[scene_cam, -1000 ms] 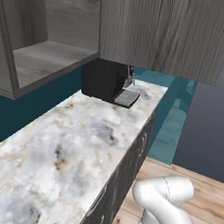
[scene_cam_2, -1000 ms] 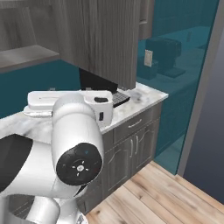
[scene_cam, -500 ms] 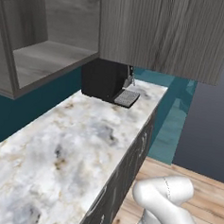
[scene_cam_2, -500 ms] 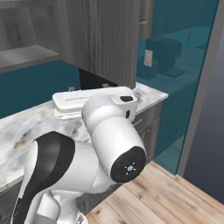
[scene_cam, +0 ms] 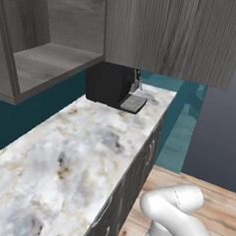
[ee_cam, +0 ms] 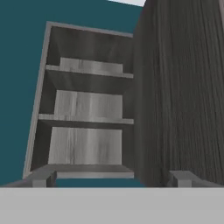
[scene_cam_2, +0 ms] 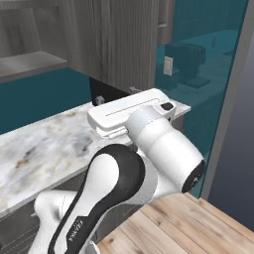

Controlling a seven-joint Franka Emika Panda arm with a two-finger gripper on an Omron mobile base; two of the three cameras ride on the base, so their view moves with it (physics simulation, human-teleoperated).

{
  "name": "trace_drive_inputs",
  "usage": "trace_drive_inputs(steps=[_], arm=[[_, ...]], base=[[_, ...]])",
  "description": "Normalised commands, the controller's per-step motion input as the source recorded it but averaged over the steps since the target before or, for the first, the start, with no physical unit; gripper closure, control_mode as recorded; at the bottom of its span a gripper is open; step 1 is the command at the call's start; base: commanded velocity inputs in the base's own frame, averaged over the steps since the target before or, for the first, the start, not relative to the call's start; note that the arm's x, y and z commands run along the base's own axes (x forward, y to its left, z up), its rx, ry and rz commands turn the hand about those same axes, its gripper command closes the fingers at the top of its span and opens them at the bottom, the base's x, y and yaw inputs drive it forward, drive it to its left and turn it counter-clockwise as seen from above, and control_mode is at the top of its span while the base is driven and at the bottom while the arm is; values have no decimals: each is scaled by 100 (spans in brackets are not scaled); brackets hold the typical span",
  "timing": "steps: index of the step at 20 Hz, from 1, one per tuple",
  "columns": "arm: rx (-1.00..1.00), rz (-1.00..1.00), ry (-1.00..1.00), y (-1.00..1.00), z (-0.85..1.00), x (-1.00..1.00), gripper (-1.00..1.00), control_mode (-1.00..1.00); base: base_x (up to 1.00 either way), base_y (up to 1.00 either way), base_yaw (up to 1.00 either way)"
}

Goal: Open the cabinet and move the ladle to the pot. Then close the cabinet.

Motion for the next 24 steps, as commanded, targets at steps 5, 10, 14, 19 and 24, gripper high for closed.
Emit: trace_drive_inputs(steps=[5, 10, 14, 19, 24], arm=[[2, 14, -7, -11, 0, 58, -100, -100], [0, 11, -9, -18, 0, 33, -100, -100], [0, 8, -7, -31, 0, 28, -100, -100], [0, 6, -5, -25, 0, 37, -100, -100], [0, 0, -1, -19, 0, 53, -100, -100]], base=[[0, 0, 0], [0, 0, 0], [0, 0, 0], [0, 0, 0], [0, 0, 0]])
